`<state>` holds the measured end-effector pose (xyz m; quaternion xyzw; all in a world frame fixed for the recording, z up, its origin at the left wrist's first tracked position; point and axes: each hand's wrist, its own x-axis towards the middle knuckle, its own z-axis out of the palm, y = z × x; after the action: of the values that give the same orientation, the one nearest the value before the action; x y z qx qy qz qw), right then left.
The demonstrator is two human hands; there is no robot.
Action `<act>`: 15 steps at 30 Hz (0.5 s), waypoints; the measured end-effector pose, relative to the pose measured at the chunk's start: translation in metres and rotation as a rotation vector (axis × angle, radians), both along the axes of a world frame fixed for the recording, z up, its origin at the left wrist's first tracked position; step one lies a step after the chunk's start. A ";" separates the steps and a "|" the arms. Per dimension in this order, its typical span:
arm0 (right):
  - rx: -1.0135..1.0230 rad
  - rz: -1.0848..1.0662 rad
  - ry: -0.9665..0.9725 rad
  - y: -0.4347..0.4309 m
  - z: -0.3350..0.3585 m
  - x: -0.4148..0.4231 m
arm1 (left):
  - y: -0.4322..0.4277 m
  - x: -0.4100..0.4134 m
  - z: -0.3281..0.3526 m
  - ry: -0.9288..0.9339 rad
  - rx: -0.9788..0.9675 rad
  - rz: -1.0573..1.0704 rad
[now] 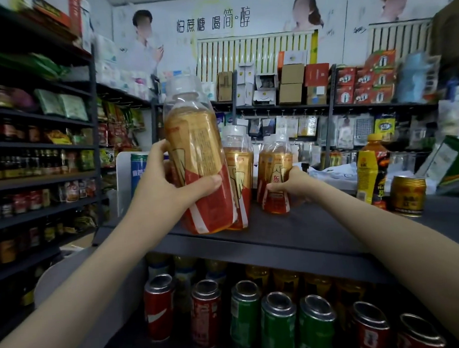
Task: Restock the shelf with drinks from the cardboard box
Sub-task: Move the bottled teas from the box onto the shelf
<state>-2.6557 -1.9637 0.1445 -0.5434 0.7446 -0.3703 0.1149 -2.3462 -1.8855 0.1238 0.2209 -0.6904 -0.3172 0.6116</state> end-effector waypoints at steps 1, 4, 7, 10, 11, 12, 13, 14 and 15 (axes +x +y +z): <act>-0.005 0.040 0.018 -0.005 -0.002 -0.007 | 0.002 -0.001 0.000 0.001 -0.002 0.009; 0.013 0.096 0.060 -0.003 -0.002 -0.014 | 0.009 -0.006 0.002 -0.008 0.004 0.038; 0.010 0.059 0.159 0.008 -0.004 -0.009 | 0.013 -0.015 0.003 -0.043 0.003 0.070; -0.012 0.048 0.230 0.010 -0.008 -0.008 | 0.015 -0.027 0.001 -0.069 0.009 0.083; -0.017 0.054 0.254 0.009 -0.008 -0.006 | 0.015 -0.030 -0.001 -0.072 0.012 0.086; -0.011 0.056 0.273 0.009 -0.008 -0.002 | 0.016 -0.033 -0.001 -0.072 0.015 0.088; 0.000 0.055 0.300 0.009 -0.007 0.000 | 0.016 -0.035 -0.002 -0.070 0.020 0.084; 0.015 0.045 0.331 0.010 -0.006 0.002 | 0.016 -0.037 -0.001 -0.067 0.025 0.074; 0.027 0.033 0.354 0.011 -0.005 0.003 | 0.016 -0.039 0.001 -0.064 0.030 0.064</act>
<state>-2.6525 -1.9530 0.1393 -0.6107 0.7491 -0.2566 -0.0047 -2.3848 -1.8695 0.1244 0.2618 -0.6972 -0.3006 0.5958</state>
